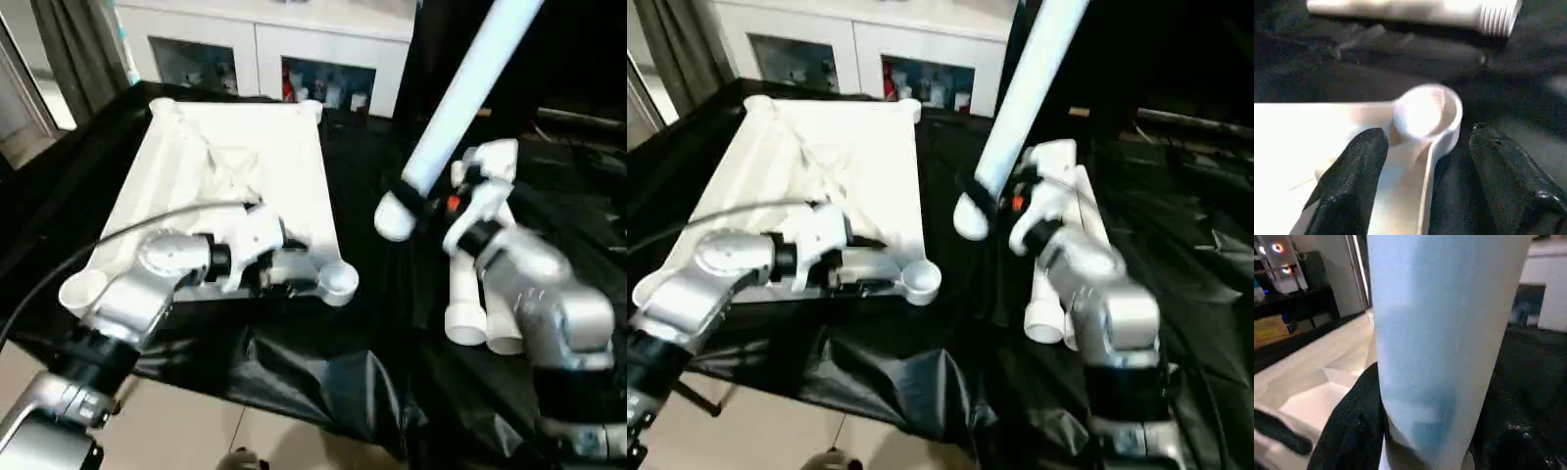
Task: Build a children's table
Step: Pick table leg
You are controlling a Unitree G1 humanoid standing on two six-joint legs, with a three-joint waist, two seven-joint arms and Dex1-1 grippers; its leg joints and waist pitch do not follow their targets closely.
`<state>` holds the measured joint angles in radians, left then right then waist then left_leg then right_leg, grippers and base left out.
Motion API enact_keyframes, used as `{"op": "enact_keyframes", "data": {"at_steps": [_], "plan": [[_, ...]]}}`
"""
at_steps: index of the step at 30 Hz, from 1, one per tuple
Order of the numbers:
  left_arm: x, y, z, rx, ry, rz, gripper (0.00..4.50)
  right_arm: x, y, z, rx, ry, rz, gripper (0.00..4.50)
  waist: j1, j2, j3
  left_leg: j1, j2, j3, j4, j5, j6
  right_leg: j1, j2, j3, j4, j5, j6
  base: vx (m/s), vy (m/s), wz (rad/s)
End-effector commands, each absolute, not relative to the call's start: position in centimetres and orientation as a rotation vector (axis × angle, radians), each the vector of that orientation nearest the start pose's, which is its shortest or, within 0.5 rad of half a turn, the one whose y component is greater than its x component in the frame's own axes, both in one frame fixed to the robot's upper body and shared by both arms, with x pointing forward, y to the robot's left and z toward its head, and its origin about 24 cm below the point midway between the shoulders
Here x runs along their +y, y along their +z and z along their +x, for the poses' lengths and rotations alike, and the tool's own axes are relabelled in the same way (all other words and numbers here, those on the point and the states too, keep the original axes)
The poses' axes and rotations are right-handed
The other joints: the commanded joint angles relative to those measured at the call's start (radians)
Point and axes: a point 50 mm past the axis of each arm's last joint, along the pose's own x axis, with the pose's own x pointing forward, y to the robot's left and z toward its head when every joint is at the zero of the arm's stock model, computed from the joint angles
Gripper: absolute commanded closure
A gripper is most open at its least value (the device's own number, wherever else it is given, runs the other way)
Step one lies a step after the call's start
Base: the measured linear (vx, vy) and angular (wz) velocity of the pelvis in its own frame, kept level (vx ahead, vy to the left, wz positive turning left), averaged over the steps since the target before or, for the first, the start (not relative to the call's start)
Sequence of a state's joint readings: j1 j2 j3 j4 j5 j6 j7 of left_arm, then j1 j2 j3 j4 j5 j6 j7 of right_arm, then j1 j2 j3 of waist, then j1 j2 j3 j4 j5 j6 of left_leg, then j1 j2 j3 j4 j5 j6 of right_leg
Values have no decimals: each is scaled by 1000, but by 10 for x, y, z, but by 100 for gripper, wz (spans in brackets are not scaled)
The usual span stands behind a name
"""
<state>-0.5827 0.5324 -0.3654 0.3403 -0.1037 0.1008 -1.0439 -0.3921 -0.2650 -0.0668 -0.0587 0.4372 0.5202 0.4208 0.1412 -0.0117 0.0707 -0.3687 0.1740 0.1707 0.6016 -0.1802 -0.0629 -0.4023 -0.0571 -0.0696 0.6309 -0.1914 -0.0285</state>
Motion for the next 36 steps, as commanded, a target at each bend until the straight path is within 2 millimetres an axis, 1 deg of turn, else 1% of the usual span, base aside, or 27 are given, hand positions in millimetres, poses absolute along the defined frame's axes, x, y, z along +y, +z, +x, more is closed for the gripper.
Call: {"op": "enact_keyframes", "data": {"at_steps": [1, 2, 3, 4, 5, 6, 8, 9, 10, 11, 14, 15, 16, 17, 18, 20, 22, 23, 24, 25, 26, 29, 30, 31, 32, 33, 36], "plan": [[144, 91, 325, 273, -1242, 613, 133, -153, 137, 306, -4, 575, 151, 261, -4, 9, -82, 11, 48, -18, -72, -158, -36, 58, -92, 60, -77, -165, -122, 0, 0, 0], [145, 90, 327, 281, -1240, 610, 133, -153, 137, 305, -4, 577, 152, 261, -4, 13, -80, 11, 45, -17, -70, -162, -33, 56, -91, 61, -81, -178, -117, 0, 0, 0], [147, 88, 331, 299, -1239, 599, 151, -153, 136, 303, -3, 579, 154, 261, -5, 13, -80, 12, 45, -17, -71, -168, -35, 57, -91, 61, -84, -194, -109, 0, 0, 0], [148, 87, 332, 310, -1246, 591, 162, -153, 136, 302, -3, 579, 155, 261, -3, 13, -83, 14, 49, -19, -72, -164, -38, 57, -93, 61, -79, -183, -113, 0, 0, 0], [149, 86, 333, 322, -1256, 583, 169, -153, 136, 301, -2, 580, 155, 261, -4, 16, -85, 14, 51, -21, -71, -160, -40, 57, -93, 60, -75, -159, -121, 0, 0, 0], [149, 85, 334, 333, -1259, 588, 173, -153, 136, 300, -2, 580, 156, 261, -6, 14, -84, 13, 51, -21, -71, -158, -39, 57, -92, 60, -74, -146, -127, 0, 0, 0], [150, 83, 335, 341, -1260, 594, 197, -152, 135, 299, -1, 580, 156, 261, -6, 21, -85, 13, 50, -21, -69, -160, -39, 58, -94, 60, -71, -126, -146, 0, 0, 0], [150, 81, 336, 352, -1258, 600, 197, -152, 135, 298, -1, 580, 156, 261, -7, 17, -85, 12, 51, -21, -70, -163, -37, 59, -95, 60, -72, -119, -153, 0, 0, 0], [151, 79, 336, 367, -1264, 605, 215, -152, 135, 297, 1, 581, 156, 261, -7, 24, -85, 13, 50, -20, -68, -163, -35, 58, -94, 61, -72, -115, -158, 0, 0, 0], [152, 77, 336, 382, -1267, 600, 220, -152, 134, 296, 2, 580, 156, 261, -6, 22, -84, 13, 50, -20, -68, -169, -33, 59, -94, 61, -74, -123, -156, 0, 0, 0], [154, 73, 337, 406, -1279, 580, 245, -152, 134, 294, 5, 577, 161, 261, -5, 24, -85, 15, 53, -22, -70, -177, -35, 59, -95, 60, -73, -128, -159, 0, 0, 0], [154, 73, 337, 410, -1282, 575, 245, -152, 134, 293, 6, 577, 161, 261, -6, 24, -84, 15, 52, -21, -70, -179, -35, 58, -95, 61, -75, -131, -160, 0, 0, 0], [155, 72, 336, 413, -1289, 571, 264, -153, 134, 293, 7, 576, 161, 261, -6, 23, -83, 15, 52, -21, -70, -184, -36, 59, -95, 60, -76, -139, -163, 0, 0, 0], [156, 72, 336, 415, -1294, 571, 271, -153, 133, 292, 8, 576, 161, 261, -5, 23, -83, 15, 54, -23, -71, -188, -37, 59, -98, 61, -76, -147, -165, 0, 0, 0], [156, 71, 336, 416, -1294, 569, 274, -153, 133, 292, 9, 576, 161, 261, -6, 16, -83, 14, 54, -21, -72, -189, -36, 59, -97, 61, -78, -151, -165, 0, 0, 0], [156, 69, 337, 414, -1280, 568, 282, -153, 132, 292, 13, 579, 164, 261, -5, 19, -83, 15, 55, -22, -71, -186, -35, 59, -99, 61, -75, -152, -167, 0, 0, 0], [156, 69, 339, 411, -1272, 558, 310, -152, 132, 292, 14, 584, 164, 261, -5, 18, -84, 14, 54, -21, -70, -176, -30, 59, -98, 61, -75, -142, -167, 0, 0, 0], [155, 69, 339, 410, -1272, 544, 310, -151, 133, 292, 14, 588, 163, 261, -5, 9, -84, 14, 55, -20, -70, -169, -26, 60, -99, 62, -74, -132, -168, 0, 0, 0], [155, 69, 340, 410, -1275, 533, 313, -151, 133, 293, 15, 591, 163, 261, -4, 12, -84, 13, 54, -21, -70, -162, -25, 60, -99, 62, -71, -127, -171, 0, 0, 0], [154, 70, 340, 410, -1278, 529, 338, -150, 133, 293, 15, 594, 162, 261, -4, 13, -84, 13, 53, -19, -68, -156, -20, 60, -99, 61, -73, -124, -172, 0, 0, 0], [154, 70, 340, 411, -1284, 526, 349, -149, 133, 293, 16, 598, 161, 261, -4, 13, -85, 13, 54, -20, -68, -156, -20, 60, -100, 61, -72, -124, -172, 0, 0, 0], [155, 68, 340, 423, -1291, 522, 366, -148, 133, 294, 18, 605, 158, 261, -4, 10, -83, 14, 56, -20, -70, -158, -17, 58, -100, 62, -74, -138, -171, 0, 0, 0], [156, 68, 340, 425, -1291, 521, 366, -148, 133, 294, 19, 609, 156, 261, -4, 13, -83, 14, 55, -20, -69, -161, -18, 58, -101, 62, -74, -142, -171, 0, 0, 0], [157, 68, 341, 428, -1293, 515, 382, -148, 133, 294, 20, 612, 155, 261, -5, 10, -82, 13, 54, -19, -69, -163, -16, 59, -100, 62, -76, -151, -166, 0, 0, 0], [157, 68, 341, 428, -1293, 513, 399, -147, 133, 294, 21, 613, 155, 261, -4, 11, -82, 13, 54, -20, -70, -165, -18, 59, -102, 62, -77, -163, -163, 0, 0, 0], [157, 69, 341, 428, -1296, 512, 399, -147, 133, 294, 22, 615, 154, 261, -4, 11, -82, 13, 54, -20, -70, -166, -18, 59, -101, 62, -77, -167, -161, 0, 0, 0], [158, 69, 340, 430, -1308, 496, 429, -147, 133, 294, 25, 619, 152, 261, -4, 12, -83, 13, 55, -20, -70, -158, -17, 59, -101, 62, -76, -153, -163, 0, 0, 0]]}}
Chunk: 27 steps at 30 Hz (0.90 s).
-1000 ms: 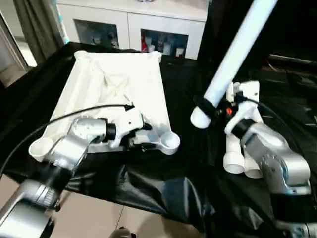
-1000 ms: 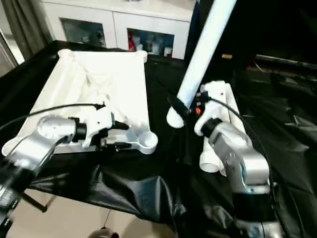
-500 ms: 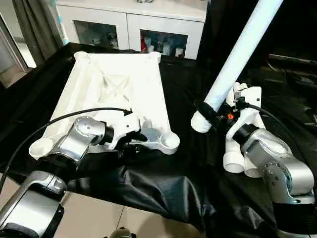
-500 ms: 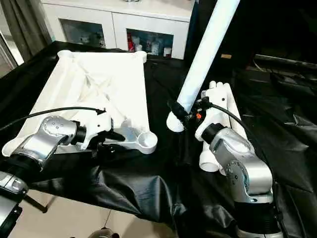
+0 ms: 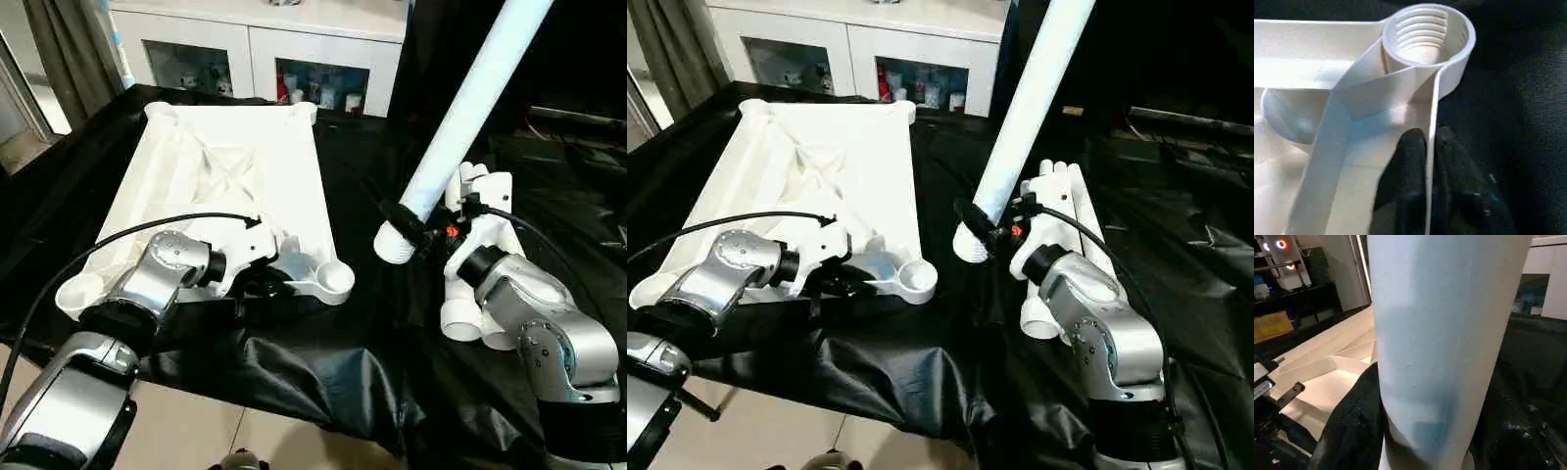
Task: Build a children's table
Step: Pick table leg
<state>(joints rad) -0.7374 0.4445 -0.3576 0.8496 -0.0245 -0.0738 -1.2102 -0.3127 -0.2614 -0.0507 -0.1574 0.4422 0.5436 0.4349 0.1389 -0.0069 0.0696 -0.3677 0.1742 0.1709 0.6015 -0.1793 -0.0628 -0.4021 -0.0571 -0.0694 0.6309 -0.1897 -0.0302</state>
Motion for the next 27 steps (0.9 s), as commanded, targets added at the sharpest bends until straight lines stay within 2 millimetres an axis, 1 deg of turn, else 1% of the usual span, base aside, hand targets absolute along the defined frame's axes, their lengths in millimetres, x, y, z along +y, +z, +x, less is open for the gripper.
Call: {"op": "enact_keyframes", "data": {"at_steps": [1, 2, 5, 9, 10, 11, 12, 13, 14, 15, 16, 17, 18, 19, 20, 21, 22, 23, 24, 26, 27], "plan": [[159, 69, 340, 431, -1309, 495, 439, -147, 133, 294, 25, 620, 151, 261, -2, 7, -83, 11, 56, -21, -70, -153, -16, 59, -102, 62, -73, -139, -165, 0, 0, 0], [160, 67, 339, 444, -1313, 505, 443, -146, 132, 293, 26, 621, 151, 261, -3, 7, -83, 11, 56, -21, -70, -150, -15, 59, -101, 62, -72, -124, -169, 0, 0, 0], [162, 64, 337, 459, -1315, 523, 449, -146, 132, 293, 26, 623, 152, 261, -5, 7, -82, 10, 55, -21, -70, -154, -15, 60, -102, 61, -72, -124, -173, 0, 0, 0], [161, 64, 335, 453, -1324, 518, 450, -146, 132, 293, 31, 630, 154, 261, -9, 8, -80, 12, 55, -21, -71, -172, -18, 59, -102, 61, -77, -161, -170, 0, 0, 0], [161, 64, 335, 450, -1327, 518, 450, -146, 132, 292, 32, 632, 154, 261, -11, 11, -80, 13, 56, -21, -72, -179, -20, 58, -102, 61, -78, -168, -170, 0, 0, 0], [156, 66, 332, 427, -1350, 507, 450, -146, 131, 291, 38, 639, 152, 261, -11, 11, -82, 13, 60, -24, -73, -180, -25, 61, -105, 61, -73, -158, -175, 0, 0, 0], [154, 67, 330, 418, -1362, 502, 450, -146, 130, 291, 41, 642, 149, 261, -13, 10, -81, 11, 59, -23, -73, -174, -22, 61, -103, 61, -73, -149, -177, 0, 0, 0], [145, 68, 323, 389, -1407, 485, 450, -147, 129, 290, 49, 649, 142, 261, -13, 10, -84, 13, 62, -23, -71, -165, -22, 60, -104, 62, -68, -122, -186, 0, 0, 0], [134, 69, 313, 358, -1462, 466, 450, -149, 128, 289, 58, 654, 134, 261, -15, 9, -82, 9, 64, -23, -72, -151, -16, 62, -105, 62, -65, -93, -199, 0, 0, 0], [128, 68, 308, 347, -1484, 467, 450, -150, 128, 288, 61, 655, 131, 261, -15, 9, -83, 10, 65, -22, -71, -147, -15, 62, -105, 62, -62, -80, -203, 0, 0, 0], [123, 66, 303, 336, -1501, 478, 450, -152, 128, 288, 64, 654, 127, 261, -17, 7, -82, 10, 64, -20, -70, -140, -7, 61, -102, 62, -63, -69, -211, 0, 0, 0], [123, 66, 303, 336, -1501, 478, 450, -152, 128, 288, 64, 654, 127, 261, -16, 8, -81, 11, 61, -17, -68, -143, -2, 58, -100, 63, -67, -78, -209, 0, 0, 0], [118, 64, 298, 329, -1512, 489, 450, -152, 127, 288, 67, 653, 124, 261, -13, 7, -78, 13, 57, -13, -67, -156, 5, 55, -98, 63, -73, -117, -202, 0, 0, 0], [113, 63, 292, 323, -1525, 487, 450, -153, 127, 288, 68, 652, 123, 261, -8, 8, -77, 13, 58, -15, -68, -168, 2, 58, -101, 63, -76, -165, -187, 0, 0, 0], [108, 63, 285, 317, -1540, 475, 450, -153, 127, 289, 69, 653, 123, 261, -5, 6, -75, 12, 61, -17, -71, -177, -1, 56, -102, 63, -78, -203, -174, 0, 0, 0], [105, 63, 281, 316, -1548, 465, 450, -153, 127, 289, 70, 653, 123, 261, -5, 4, -75, 15, 62, -17, -72, -182, -5, 55, -101, 63, -79, -219, -169, 0, 0, 0], [103, 65, 277, 312, -1558, 457, 450, -153, 127, 289, 72, 655, 123, 261, -5, 6, -74, 15, 62, -17, -72, -189, -5, 52, -100, 62, -81, -242, -162, 0, 0, 0], [99, 69, 269, 311, -1575, 434, 450, -152, 126, 289, 75, 660, 124, 261, -5, 4, -74, 16, 62, -16, -72, -192, -7, 52, -100, 63, -81, -250, -158, 0, 0, 0], [98, 70, 266, 312, -1582, 425, 450, -152, 126, 289, 76, 663, 123, 261, -6, 4, -73, 12, 62, -18, -74, -185, -4, 53, -99, 62, -82, -257, -154, 0, 0, 0], [96, 76, 257, 320, -1607, 366, 450, -149, 124, 289, 81, 676, 124, 261, -5, 4, -75, 13, 59, -16, -72, -171, -1, 50, -95, 62, -79, -243, -152, 0, 0, 0], [97, 77, 256, 318, -1608, 359, 450, -148, 124, 288, 81, 677, 124, 261, -6, 4, -75, 12, 58, -15, -71, -168, 1, 50, -95, 62, -80, -241, -152, 0, 0, 0]]}}
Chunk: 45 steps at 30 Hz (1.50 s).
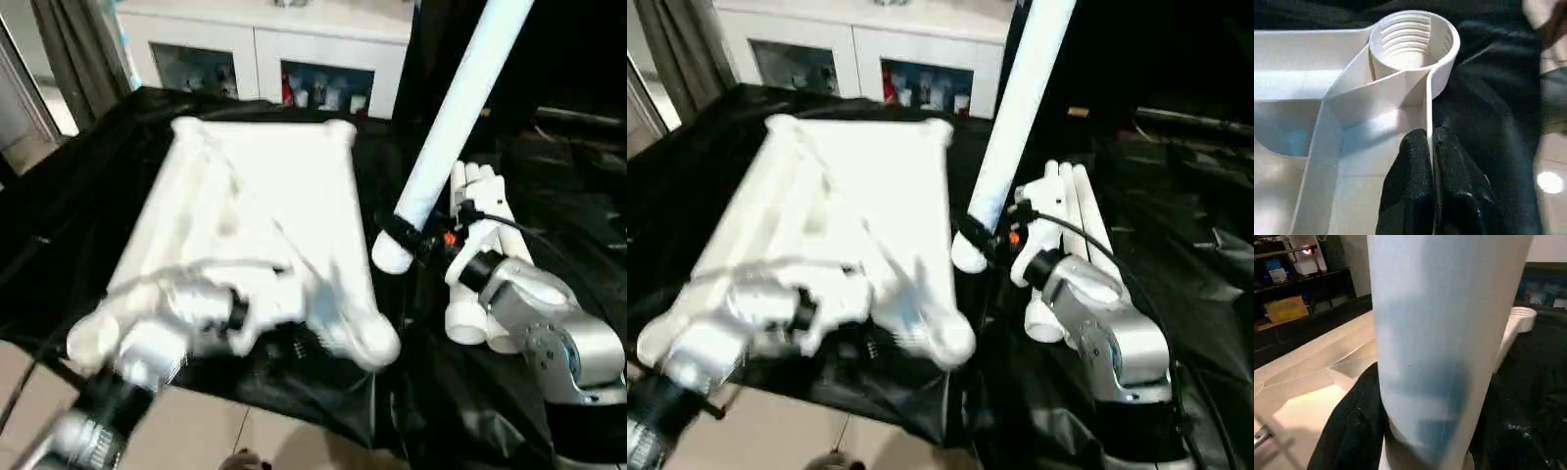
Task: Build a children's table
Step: Pick table leg, then insert table leg to table base
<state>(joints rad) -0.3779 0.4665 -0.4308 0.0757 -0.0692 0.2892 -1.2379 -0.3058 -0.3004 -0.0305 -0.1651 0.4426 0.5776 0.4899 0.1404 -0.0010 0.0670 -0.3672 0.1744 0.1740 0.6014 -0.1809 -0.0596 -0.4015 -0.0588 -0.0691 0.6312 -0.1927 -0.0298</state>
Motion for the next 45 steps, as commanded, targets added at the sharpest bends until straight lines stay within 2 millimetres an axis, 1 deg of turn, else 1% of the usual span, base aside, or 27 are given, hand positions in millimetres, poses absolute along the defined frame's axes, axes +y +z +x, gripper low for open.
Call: {"op": "enact_keyframes", "data": {"at_steps": [1, 4, 6, 7, 9, 10, 11, 12, 14, 17, 18, 20, 21, 23, 24, 25, 27, 29, 30, 31, 32, 33, 35, 36, 41, 42, 45], "plan": [[98, 80, 257, 312, -1604, 348, 450, -148, 124, 289, 81, 678, 126, 261, -6, -2, -72, 11, 55, -17, -70, -166, 0, 49, -92, 62, -82, -244, -150, 0, 0, 0], [102, 87, 265, 278, -1557, 353, 450, -147, 125, 289, 78, 679, 127, 261, -6, -2, -71, 10, 51, -18, -71, -172, 1, 49, -89, 60, -88, -269, -132, 0, 0, 0], [106, 95, 277, 231, -1474, 382, 450, -148, 126, 291, 73, 674, 131, 261, -7, -1, -72, 11, 51, -18, -71, -179, -3, 48, -87, 59, -89, -277, -123, 0, 0, 0], [110, 103, 288, 198, -1400, 417, 450, -149, 127, 292, 68, 668, 138, 261, -7, 1, -72, 11, 51, -19, -70, -179, -4, 48, -88, 59, -88, -272, -124, 0, 0, 0], [115, 112, 297, 176, -1338, 452, 450, -150, 128, 293, 64, 662, 144, 261, -7, -1, -73, 10, 49, -19, -70, -185, -8, 50, -88, 59, -91, -283, -116, 0, 0, 0], [119, 112, 302, 193, -1304, 500, 450, -150, 128, 293, 63, 660, 145, 261, -8, 3, -72, 8, 49, -22, -73, -189, -12, 52, -89, 57, -91, -292, -111, 0, 0, 0], [121, 111, 305, 203, -1288, 528, 450, -150, 128, 294, 62, 660, 145, 261, -10, 0, -72, 6, 47, -23, -74, -189, -10, 54, -88, 57, -93, -297, -101, 0, 0, 0], [123, 110, 307, 214, -1278, 555, 450, -149, 128, 294, 62, 660, 145, 261, -18, 2, -75, 4, 45, -24, -73, -181, -14, 55, -86, 57, -91, -276, -97, 0, 0, 0], [129, 98, 313, 266, -1248, 635, 450, -147, 128, 297, 60, 658, 146, 261, -25, 2, -76, 1, 43, -24, -72, -168, -11, 57, -85, 57, -90, -253, -99, 0, 0, 0], [130, 90, 318, 293, -1235, 630, 450, -144, 128, 299, 59, 660, 146, 261, -34, 4, -84, 0, 44, -23, -66, -122, -2, 58, -84, 57, -77, -147, -126, 0, 0, 0], [128, 84, 320, 315, -1233, 613, 450, -143, 127, 302, 60, 661, 145, 261, -37, 5, -86, 1, 45, -21, -63, -99, 9, 57, -84, 57, -71, -84, -155, 0, 0, 0], [126, 79, 321, 333, -1234, 605, 450, -141, 127, 304, 61, 661, 146, 261, -36, 5, -87, 3, 44, -19, -60, -97, 15, 55, -84, 57, -69, -64, -175, 0, 0, 0], [122, 71, 323, 358, -1238, 592, 450, -139, 124, 307, 66, 666, 153, 261, -34, 4, -84, 2, 46, -19, -61, -96, 24, 56, -87, 57, -69, -53, -187, 0, 0, 0], [120, 65, 323, 374, -1244, 580, 450, -138, 123, 309, 72, 671, 156, 261, -32, 4, -84, 4, 48, -19, -62, -106, 21, 58, -89, 57, -69, -64, -193, 0, 0, 0], [115, 59, 323, 381, -1254, 571, 450, -136, 120, 312, 83, 685, 156, 261, -33, 1, -78, 4, 49, -18, -63, -124, 22, 55, -90, 58, -75, -90, -193, 0, 0, 0], [114, 58, 322, 380, -1256, 570, 450, -135, 120, 312, 85, 689, 155, 261, -28, 2, -78, 7, 48, -17, -63, -140, 19, 56, -91, 58, -80, -129, -188, 0, 0, 0], [109, 57, 325, 367, -1249, 517, 405, -135, 120, 314, 87, 694, 153, 261, -25, 2, -76, 8, 51, -18, -65, -151, 13, 56, -94, 59, -82, -160, -179, 0, 0, 0], [105, 59, 327, 353, -1239, 470, 393, -135, 120, 315, 87, 697, 151, 261, -23, -7, -74, 10, 53, -17, -66, -157, 13, 54, -95, 59, -84, -184, -172, 0, 0, 0], [105, 60, 327, 352, -1242, 465, 393, -135, 120, 316, 86, 698, 151, 261, -23, -9, -74, 8, 52, -18, -66, -155, 15, 56, -96, 59, -84, -190, -170, 0, 0, 0], [105, 61, 328, 340, -1239, 477, 373, -135, 120, 316, 86, 699, 151, 261, -23, -8, -75, 5, 52, -19, -67, -149, 16, 57, -97, 58, -83, -193, -166, 0, 0, 0], [106, 62, 328, 332, -1230, 486, 373, -135, 120, 316, 86, 699, 151, 261, -24, -8, -75, 4, 52, -20, -67, -144, 19, 57, -96, 58, -82, -187, -161, 0, 0, 0], [109, 63, 330, 325, -1218, 489, 358, -135, 120, 316, 86, 703, 150, 261, -25, -9, -74, 5, 52, -19, -67, -143, 20, 55, -96, 58, -83, -188, -159, 0, 0, 0], [112, 64, 331, 326, -1212, 489, 353, -135, 120, 317, 86, 706, 150, 261, -26, -10, -75, 3, 50, -19, -66, -137, 25, 57, -96, 58, -84, -190, -154, 0, 0, 0], [115, 64, 332, 327, -1207, 489, 353, -135, 119, 316, 88, 709, 150, 261, -27, -13, -75, 3, 50, -19, -67, -130, 27, 57, -95, 57, -82, -183, -153, 0, 0, 0], [123, 62, 334, 342, -1191, 492, 353, -133, 117, 316, 91, 717, 150, 261, -27, -9, -74, 5, 51, -19, -67, -141, 26, 54, -95, 57, -85, -196, -155, 0, 0, 0], [125, 62, 334, 346, -1192, 493, 353, -133, 117, 316, 91, 718, 150, 261, -26, -5, -75, 6, 51, -19, -67, -145, 23, 54, -96, 57, -84, -201, -155, 0, 0, 0], [127, 61, 334, 351, -1194, 494, 353, -133, 117, 316, 89, 718, 150, 261, -26, -6, -74, 7, 52, -19, -68, -158, 16, 53, -97, 58, -87, -219, -151, 0, 0, 0]]}}
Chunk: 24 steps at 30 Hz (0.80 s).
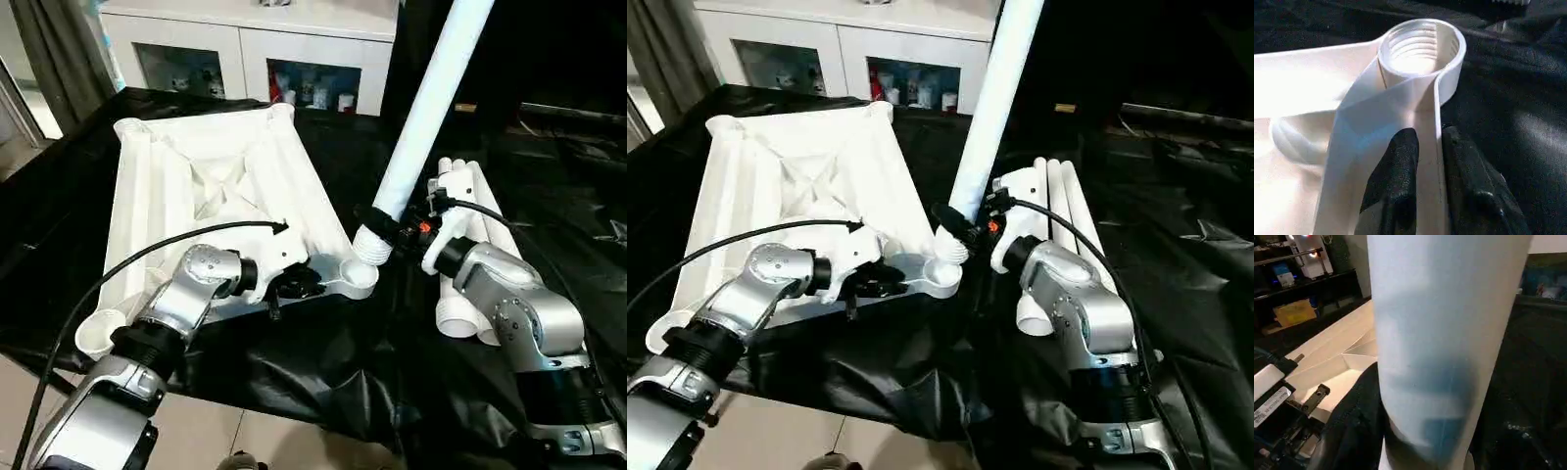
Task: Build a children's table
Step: Insert table leg to table base
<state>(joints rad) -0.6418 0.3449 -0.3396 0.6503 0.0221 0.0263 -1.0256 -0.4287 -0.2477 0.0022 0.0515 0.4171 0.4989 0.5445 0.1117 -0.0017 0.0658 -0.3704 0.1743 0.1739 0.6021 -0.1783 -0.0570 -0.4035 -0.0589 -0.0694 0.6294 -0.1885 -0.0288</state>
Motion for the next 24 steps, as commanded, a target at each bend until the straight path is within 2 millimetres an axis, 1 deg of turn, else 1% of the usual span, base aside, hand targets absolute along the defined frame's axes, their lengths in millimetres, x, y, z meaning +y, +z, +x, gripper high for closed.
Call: {"op": "enact_keyframes", "data": {"at_steps": [1, 2, 4, 5, 7, 10, 11, 12, 14, 15, 17, 18, 21, 22, 24], "plan": [[129, 61, 333, 356, -1198, 492, 353, -133, 117, 316, 89, 718, 150, 261, 2, -6, -73, 10, 52, -20, -70, -165, 12, 55, -96, 58, -86, -231, -151, 0, 0, 0], [130, 60, 333, 361, -1198, 494, 353, -134, 117, 316, 88, 718, 150, 261, 3, -6, -73, 10, 52, -20, -70, -165, 11, 55, -97, 58, -86, -232, -151, 0, 0, 0], [132, 59, 332, 372, -1208, 493, 353, -134, 117, 316, 88, 717, 149, 261, 2, -5, -76, 9, 53, -20, -69, -151, 12, 56, -96, 58, -81, -206, -155, 0, 0, 0], [134, 58, 331, 379, -1215, 492, 371, -134, 117, 316, 89, 716, 149, 261, 2, -4, -75, 10, 53, -19, -69, -151, 12, 55, -96, 58, -81, -199, -159, 0, 0, 0], [136, 57, 331, 381, -1203, 488, 389, -134, 116, 316, 89, 717, 148, 261, 3, -6, -77, 10, 53, -19, -68, -147, 13, 56, -96, 59, -79, -185, -164, 0, 0, 0], [137, 56, 331, 381, -1200, 483, 395, -133, 116, 315, 89, 719, 147, 261, 2, -7, -76, 8, 52, -19, -68, -151, 12, 57, -97, 58, -80, -197, -163, 0, 0, 0], [138, 56, 330, 383, -1205, 467, 409, -132, 116, 315, 90, 724, 146, 261, 2, -11, -77, 8, 52, -18, -69, -151, 12, 58, -98, 59, -81, -206, -159, 0, 0, 0], [139, 56, 329, 389, -1214, 460, 432, -132, 116, 315, 90, 726, 145, 261, 3, -9, -77, 9, 53, -19, -69, -152, 11, 57, -98, 59, -81, -212, -159, 0, 0, 0], [139, 55, 327, 396, -1232, 455, 432, -131, 116, 315, 92, 730, 144, 261, 3, -11, -76, 9, 52, -18, -69, -152, 13, 56, -98, 59, -83, -223, -155, 0, 0, 0], [139, 54, 327, 399, -1236, 452, 441, -131, 116, 315, 93, 732, 144, 261, 3, -9, -77, 9, 53, -18, -69, -149, 12, 56, -98, 59, -82, -220, -155, 0, 0, 0], [140, 53, 325, 408, -1241, 446, 450, -131, 115, 314, 95, 736, 143, 261, 2, -12, -77, 8, 53, -18, -69, -143, 14, 56, -98, 59, -80, -206, -157, 0, 0, 0], [140, 52, 325, 410, -1241, 441, 450, -130, 115, 314, 97, 739, 143, 261, 2, -11, -77, 9, 53, -18, -69, -143, 15, 55, -98, 59, -79, -205, -159, 0, 0, 0], [140, 52, 324, 409, -1247, 433, 450, -130, 114, 314, 105, 748, 142, 261, 1, -15, -76, 9, 53, -17, -69, -141, 18, 55, -98, 59, -80, -209, -158, 0, 0, 0], [140, 52, 324, 405, -1249, 429, 450, -129, 113, 314, 114, 755, 141, 261, 2, -13, -76, 9, 53, -17, -69, -142, 17, 55, -98, 59, -80, -215, -156, 0, 0, 0], [137, 55, 322, 388, -1268, 415, 450, -126, 103, 313, 174, 788, 108, 261, 1, -15, -75, 8, 54, -17, -69, -142, 19, 56, -99, 59, -80, -220, -155, 0, 0, 0]]}}
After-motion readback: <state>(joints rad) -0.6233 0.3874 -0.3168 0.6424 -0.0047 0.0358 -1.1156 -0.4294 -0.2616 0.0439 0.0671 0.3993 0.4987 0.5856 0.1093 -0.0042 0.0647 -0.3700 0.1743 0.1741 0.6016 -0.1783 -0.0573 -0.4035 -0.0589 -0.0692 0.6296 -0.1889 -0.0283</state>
